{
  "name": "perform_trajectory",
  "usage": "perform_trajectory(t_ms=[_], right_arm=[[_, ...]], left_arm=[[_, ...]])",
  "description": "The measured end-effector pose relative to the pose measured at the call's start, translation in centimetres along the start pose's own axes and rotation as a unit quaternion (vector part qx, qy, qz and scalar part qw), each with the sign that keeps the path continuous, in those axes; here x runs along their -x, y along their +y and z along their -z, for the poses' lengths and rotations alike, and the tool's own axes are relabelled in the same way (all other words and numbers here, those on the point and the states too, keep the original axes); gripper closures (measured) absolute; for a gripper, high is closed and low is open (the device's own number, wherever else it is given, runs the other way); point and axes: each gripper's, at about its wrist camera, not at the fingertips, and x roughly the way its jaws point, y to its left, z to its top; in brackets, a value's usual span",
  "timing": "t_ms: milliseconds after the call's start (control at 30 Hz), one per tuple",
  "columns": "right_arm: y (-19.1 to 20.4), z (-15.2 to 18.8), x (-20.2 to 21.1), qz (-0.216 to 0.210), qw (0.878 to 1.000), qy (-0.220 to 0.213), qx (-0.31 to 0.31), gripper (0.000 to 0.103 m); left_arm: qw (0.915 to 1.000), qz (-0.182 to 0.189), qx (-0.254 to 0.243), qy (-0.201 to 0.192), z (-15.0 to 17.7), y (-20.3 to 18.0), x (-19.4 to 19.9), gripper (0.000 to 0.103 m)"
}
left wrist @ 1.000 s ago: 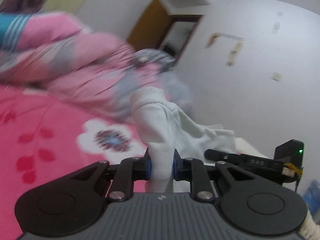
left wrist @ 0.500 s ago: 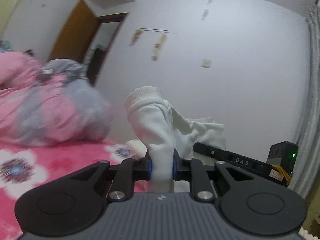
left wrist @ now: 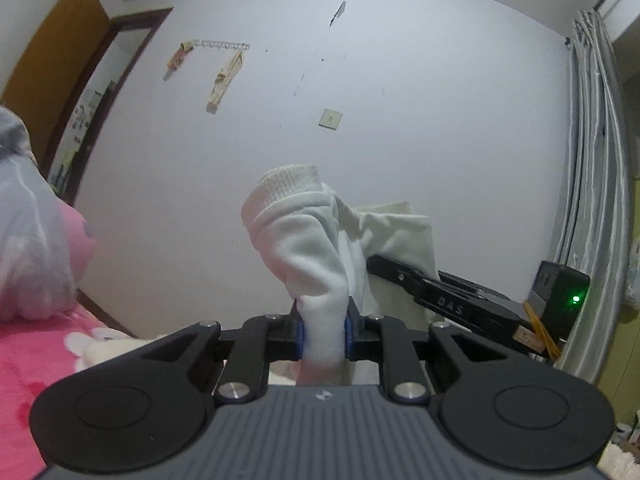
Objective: Fold clothes
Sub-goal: 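Lift the sweatshirt with both grippers and carry it onto the clothes stack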
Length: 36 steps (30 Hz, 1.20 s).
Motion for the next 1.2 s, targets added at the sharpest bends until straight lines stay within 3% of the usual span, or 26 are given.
perform_trajectory(t_ms=[233,367,667,900,967,1033,1133,1200], right_arm=[[-6.0,1.2,-6.6,-0.010,0.999,0.034,0.035,0.083],[-6.5,3.5,-11.9,-0.030,0.996,0.074,0.045,0.083],[-1.9,6.9,-21.7,-0.097,0.984,0.141,0.053,0.083],[0.9,10.4,-26.6,-0.112,0.968,0.218,0.062,0.081],[0.2,11.5,-27.5,-0.109,0.963,0.243,0.040,0.078],[-1.0,11.9,-28.0,-0.087,0.962,0.259,0.004,0.057],[-3.3,11.5,-27.3,-0.022,0.971,0.231,-0.058,0.038],[-5.6,10.7,-25.5,0.026,0.976,0.184,-0.117,0.036]], left_arm=[[0.9987,0.001,0.049,0.013,1.8,5.7,-6.8,0.085],[0.9969,-0.023,0.072,0.022,3.1,10.0,-8.2,0.085],[0.9883,-0.064,0.135,0.030,4.9,19.4,-8.2,0.086],[0.9727,-0.065,0.213,0.066,6.3,24.5,-10.1,0.085],[0.9650,-0.062,0.242,0.079,6.9,25.7,-10.6,0.081],[0.9567,-0.059,0.274,0.079,7.3,26.6,-10.5,0.077],[0.9445,-0.062,0.314,0.074,7.5,27.9,-10.1,0.074],[0.9385,-0.068,0.331,0.071,7.4,28.5,-9.7,0.073]])
